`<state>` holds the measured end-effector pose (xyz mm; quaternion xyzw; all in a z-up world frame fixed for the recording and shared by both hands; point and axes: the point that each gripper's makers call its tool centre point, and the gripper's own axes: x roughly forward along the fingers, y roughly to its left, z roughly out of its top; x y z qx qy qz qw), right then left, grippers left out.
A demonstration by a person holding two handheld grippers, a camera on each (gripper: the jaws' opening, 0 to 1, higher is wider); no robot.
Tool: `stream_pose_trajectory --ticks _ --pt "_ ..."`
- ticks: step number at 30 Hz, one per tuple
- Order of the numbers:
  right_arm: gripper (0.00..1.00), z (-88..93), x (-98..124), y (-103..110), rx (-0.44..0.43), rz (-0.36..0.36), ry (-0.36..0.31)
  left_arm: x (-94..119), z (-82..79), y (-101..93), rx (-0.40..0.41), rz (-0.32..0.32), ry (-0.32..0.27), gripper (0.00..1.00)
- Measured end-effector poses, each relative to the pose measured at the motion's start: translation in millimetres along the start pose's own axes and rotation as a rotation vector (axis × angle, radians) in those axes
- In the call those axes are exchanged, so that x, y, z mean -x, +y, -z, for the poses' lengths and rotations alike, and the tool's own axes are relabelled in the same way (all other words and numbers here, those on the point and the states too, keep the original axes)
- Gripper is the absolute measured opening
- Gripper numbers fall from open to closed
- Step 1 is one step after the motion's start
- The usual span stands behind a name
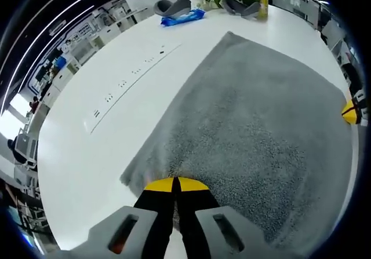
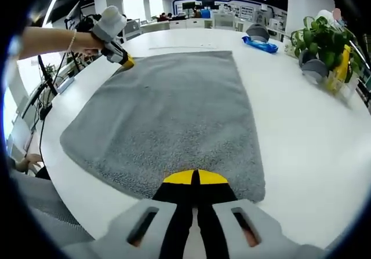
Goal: Fold the towel on the table until its edges align and the towel forms a compact rectangular stack.
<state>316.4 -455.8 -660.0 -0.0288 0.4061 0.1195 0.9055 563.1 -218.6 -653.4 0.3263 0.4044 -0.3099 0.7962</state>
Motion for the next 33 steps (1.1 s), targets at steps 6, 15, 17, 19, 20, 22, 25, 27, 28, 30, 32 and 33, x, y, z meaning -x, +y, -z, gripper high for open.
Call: stream_pose_trajectory --ticks 6,15,17,19,20,22,25,27,28,30,32,33 --pt "0.0 1.5 1 4 -0.007 -0.006 -0.001 -5 -6.5 1.6 -0.027 0.003 0.009 0.01" --pt "0.0 2.6 2 7 -0.007 -0.014 -0.001 -9 -12.0 3.8 -0.057 0.001 0.02 0.01" --pt "0.0 2.5 2 7 -0.006 -0.014 -0.002 -9 -11.8 4.1 -0.037 0.002 0.02 0.01" --pt "0.0 2.5 2 7 -0.009 -0.014 -0.001 -9 -11.5 4.3 -0.02 -0.001 0.013 0.01" --pt "0.0 2.5 2 7 -0.008 -0.015 -0.001 -9 -11.4 4.8 -0.008 -0.002 0.007 0.01" --pt "0.0 2.3 2 7 -0.009 -0.018 0.001 -8 -10.7 5.2 0.102 -0.002 -0.016 0.01" --pt "0.0 1.5 1 6 -0.016 -0.032 0.018 -6 -8.8 7.3 0.137 -0.002 -0.03 0.01" --pt "0.0 1.4 1 6 -0.011 -0.041 0.023 -4 -9.1 8.8 0.114 -0.024 -0.029 0.01" --pt "0.0 1.3 1 7 0.002 -0.044 0.025 0 -11.7 11.4 0.103 -0.048 -0.04 0.01" --pt "0.0 0.3 1 7 0.028 -0.051 0.026 7 -15.9 13.2 0.1 -0.067 -0.061 0.01" --pt "0.0 -0.8 1 8 0.051 -0.064 0.028 17 -20.4 19.0 0.093 -0.102 -0.092 0.01" --pt "0.0 -1.9 1 8 0.059 -0.07 0.025 20 -20.7 19.1 0.086 -0.1 -0.1 0.01"
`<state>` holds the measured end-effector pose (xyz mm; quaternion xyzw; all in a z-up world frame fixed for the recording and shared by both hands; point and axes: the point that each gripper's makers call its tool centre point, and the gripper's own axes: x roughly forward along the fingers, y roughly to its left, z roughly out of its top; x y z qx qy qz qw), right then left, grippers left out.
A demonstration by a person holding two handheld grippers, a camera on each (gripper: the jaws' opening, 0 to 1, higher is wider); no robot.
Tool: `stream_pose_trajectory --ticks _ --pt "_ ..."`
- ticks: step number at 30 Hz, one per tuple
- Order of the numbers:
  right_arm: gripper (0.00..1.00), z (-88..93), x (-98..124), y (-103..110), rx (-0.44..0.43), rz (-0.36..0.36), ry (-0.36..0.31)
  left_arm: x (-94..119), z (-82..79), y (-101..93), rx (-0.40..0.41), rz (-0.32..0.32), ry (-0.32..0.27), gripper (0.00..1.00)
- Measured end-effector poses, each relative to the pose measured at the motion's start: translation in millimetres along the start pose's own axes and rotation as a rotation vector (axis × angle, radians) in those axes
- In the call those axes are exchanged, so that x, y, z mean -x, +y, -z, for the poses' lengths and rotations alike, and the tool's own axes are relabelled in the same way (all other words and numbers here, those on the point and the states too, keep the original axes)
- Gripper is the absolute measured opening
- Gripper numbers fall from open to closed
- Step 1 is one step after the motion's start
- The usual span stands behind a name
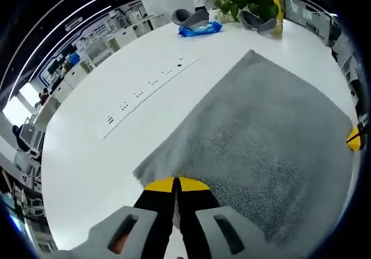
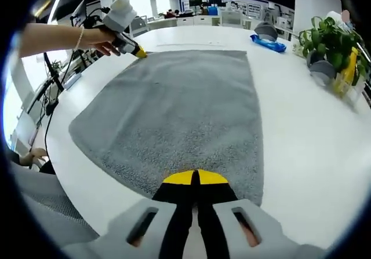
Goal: Fold the towel on the table until its edges align and the towel forms a compact rectangular stack.
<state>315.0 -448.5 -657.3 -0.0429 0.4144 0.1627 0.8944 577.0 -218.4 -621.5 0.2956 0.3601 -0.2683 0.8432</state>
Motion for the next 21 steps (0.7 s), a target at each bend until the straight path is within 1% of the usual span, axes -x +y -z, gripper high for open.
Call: stream_pose_trajectory --ticks 1,3,5,6,7,9,10,11,12,13,14,15,16,18,19,21 --pt "0.0 -2.5 3 -1 0.005 -0.009 -0.008 6 -1.5 2.3 0.005 -0.001 -0.016 0.02" --pt "0.0 -6.9 7 -4 0.006 -0.02 -0.023 18 -7.3 14.6 0.059 -0.06 -0.074 0.05" --pt "0.0 -11.2 11 -6 0.01 -0.027 -0.037 26 -8.0 14.4 0.097 -0.044 -0.096 0.06" --pt "0.0 -18.2 17 -9 0.019 -0.039 -0.064 35 -7.9 15.4 0.141 -0.041 -0.115 0.06" --pt "0.0 -21.1 20 -11 0.024 -0.044 -0.074 44 -8.7 14.1 0.177 -0.028 -0.147 0.06" --pt "0.02 -26.0 27 -13 0.038 -0.074 -0.089 57 -7.7 9.7 0.215 -0.003 -0.18 0.1" --pt "0.06 -27.0 30 -13 0.037 -0.092 -0.092 67 -4.7 5.3 0.239 0.009 -0.198 0.12" --pt "0.09 -27.0 32 -13 0.031 -0.109 -0.089 74 -2.1 1.9 0.236 0.017 -0.209 0.13" --pt "0.12 -27.6 37 -13 0.038 -0.128 -0.09 85 0.8 -4.0 0.244 0.025 -0.241 0.15" --pt "0.14 -27.0 41 -15 0.062 -0.134 -0.09 92 5.6 -6.8 0.23 0.021 -0.249 0.16" --pt "0.14 -25.9 44 -16 0.09 -0.135 -0.085 102 13.2 -14.1 0.221 0.026 -0.259 0.17" --pt "0.14 -25.2 48 -18 0.121 -0.139 -0.085 107 17.8 -18.6 0.224 0.03 -0.267 0.18" --pt "0.16 -25.1 49 -18 0.125 -0.142 -0.086 116 24.8 -26.2 0.225 0.042 -0.275 0.18" --pt "0.19 -23.6 56 -17 0.14 -0.163 -0.083 126 34.9 -37.4 0.228 0.054 -0.274 0.19" --pt "0.21 -22.6 59 -15 0.158 -0.181 -0.081 132 43.0 -47.1 0.227 0.07 -0.264 0.2" --pt "0.23 -21.5 64 -12 0.189 -0.203 -0.08 143 55.7 -59.6 0.231 0.074 -0.26 0.2"
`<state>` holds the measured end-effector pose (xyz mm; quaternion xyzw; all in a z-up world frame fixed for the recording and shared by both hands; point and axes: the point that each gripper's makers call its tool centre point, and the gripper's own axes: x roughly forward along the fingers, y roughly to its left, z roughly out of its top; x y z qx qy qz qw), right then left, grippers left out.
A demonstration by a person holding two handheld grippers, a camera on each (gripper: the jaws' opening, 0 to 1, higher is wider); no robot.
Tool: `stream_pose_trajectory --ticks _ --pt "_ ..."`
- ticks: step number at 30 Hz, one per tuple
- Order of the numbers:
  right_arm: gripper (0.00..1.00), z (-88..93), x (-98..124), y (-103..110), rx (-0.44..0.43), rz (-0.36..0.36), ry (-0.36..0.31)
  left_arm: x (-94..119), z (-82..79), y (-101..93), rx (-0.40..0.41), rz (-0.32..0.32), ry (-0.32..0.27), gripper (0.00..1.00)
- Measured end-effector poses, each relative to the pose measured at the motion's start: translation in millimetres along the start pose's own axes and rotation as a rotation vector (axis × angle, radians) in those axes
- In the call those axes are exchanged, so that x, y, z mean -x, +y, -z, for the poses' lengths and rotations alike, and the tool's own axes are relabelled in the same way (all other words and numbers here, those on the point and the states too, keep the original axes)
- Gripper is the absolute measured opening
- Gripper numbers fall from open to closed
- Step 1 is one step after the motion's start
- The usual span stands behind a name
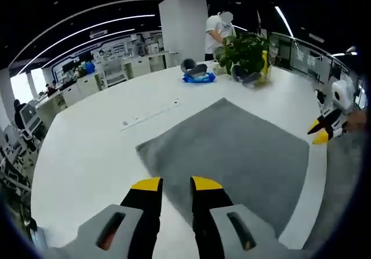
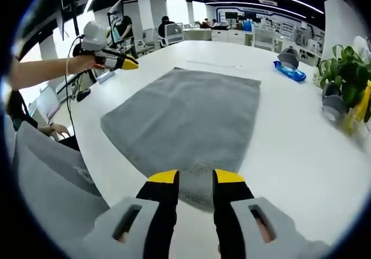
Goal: Fold the towel on the table until its edges align and the towel forms a compact rectangular stack.
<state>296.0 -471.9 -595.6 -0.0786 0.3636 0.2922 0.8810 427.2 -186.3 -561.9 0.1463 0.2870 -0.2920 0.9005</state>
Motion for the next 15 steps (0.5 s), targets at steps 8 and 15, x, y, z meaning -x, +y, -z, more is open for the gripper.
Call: stream_pose_trajectory --ticks 8,15 --pt "0.28 13.7 3 9 0.092 -0.051 0.07 33 34.3 -52.0 -0.04 0.086 -0.009 0.22" --pt "0.3 25.5 4 10 0.165 -0.075 0.129 50 58.1 -96.4 -0.141 0.186 -0.017 0.23"
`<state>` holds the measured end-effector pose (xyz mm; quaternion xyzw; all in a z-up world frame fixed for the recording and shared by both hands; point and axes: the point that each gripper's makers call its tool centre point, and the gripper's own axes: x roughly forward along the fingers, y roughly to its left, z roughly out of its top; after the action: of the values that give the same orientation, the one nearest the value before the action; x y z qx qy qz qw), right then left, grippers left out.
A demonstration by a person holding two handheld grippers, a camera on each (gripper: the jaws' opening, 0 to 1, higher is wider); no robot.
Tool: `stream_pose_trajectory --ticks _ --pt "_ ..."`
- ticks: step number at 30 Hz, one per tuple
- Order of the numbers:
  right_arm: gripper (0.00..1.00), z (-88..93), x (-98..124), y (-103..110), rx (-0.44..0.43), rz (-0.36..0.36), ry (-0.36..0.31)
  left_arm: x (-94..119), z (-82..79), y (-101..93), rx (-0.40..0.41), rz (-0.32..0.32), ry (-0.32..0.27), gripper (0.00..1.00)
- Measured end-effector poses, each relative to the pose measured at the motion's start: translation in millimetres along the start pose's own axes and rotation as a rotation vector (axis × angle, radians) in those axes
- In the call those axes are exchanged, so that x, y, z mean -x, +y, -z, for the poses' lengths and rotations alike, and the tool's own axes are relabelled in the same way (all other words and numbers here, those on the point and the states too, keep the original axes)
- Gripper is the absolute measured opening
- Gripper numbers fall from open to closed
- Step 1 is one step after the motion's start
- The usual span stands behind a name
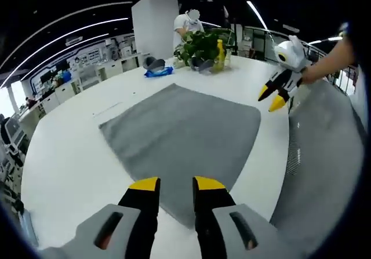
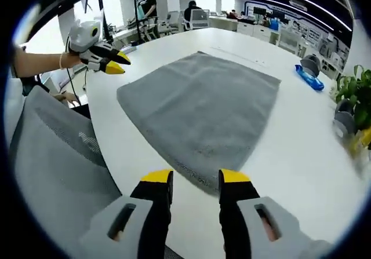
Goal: Fold the towel on the table until its edges align and the towel forms a compact rectangular stack.
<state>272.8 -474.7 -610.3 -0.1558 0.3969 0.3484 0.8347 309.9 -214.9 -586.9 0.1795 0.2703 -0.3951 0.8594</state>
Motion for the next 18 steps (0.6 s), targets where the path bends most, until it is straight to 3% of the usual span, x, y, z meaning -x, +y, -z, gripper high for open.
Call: stream_pose_trajectory --ticks 6,11,18 --pt "0.31 5.7 -7 0 0.043 -0.005 0.04 -3 21.1 -20.5 -0.025 0.048 0.033 0.24" --pt "0.3 12.1 -18 -6 0.067 0.004 0.077 -12 41.4 -23.8 -0.05 0.063 0.083 0.23" --pt "0.28 26.0 -29 -14 0.079 0.023 0.132 -23 55.9 -25.5 -0.05 0.064 0.126 0.22"
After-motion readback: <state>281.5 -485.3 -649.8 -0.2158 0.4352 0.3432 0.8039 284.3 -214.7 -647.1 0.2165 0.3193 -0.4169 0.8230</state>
